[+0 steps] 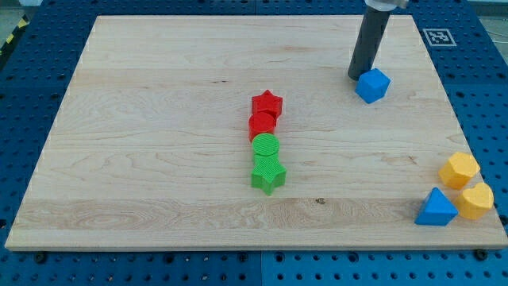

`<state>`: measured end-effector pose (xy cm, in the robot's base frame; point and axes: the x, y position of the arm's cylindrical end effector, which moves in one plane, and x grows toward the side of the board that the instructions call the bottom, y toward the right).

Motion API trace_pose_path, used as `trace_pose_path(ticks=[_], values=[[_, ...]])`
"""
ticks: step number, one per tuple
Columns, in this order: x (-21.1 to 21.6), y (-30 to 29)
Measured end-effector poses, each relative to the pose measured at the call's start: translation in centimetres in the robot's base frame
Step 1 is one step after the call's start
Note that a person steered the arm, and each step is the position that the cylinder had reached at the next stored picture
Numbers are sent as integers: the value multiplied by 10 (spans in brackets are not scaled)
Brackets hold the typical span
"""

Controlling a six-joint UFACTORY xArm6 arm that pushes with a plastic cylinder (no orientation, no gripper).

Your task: Put the blue cube on the top of the blue triangle

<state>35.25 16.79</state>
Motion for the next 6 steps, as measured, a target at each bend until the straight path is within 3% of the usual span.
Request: trace_pose_path(ticks=[6], values=[[31, 18]])
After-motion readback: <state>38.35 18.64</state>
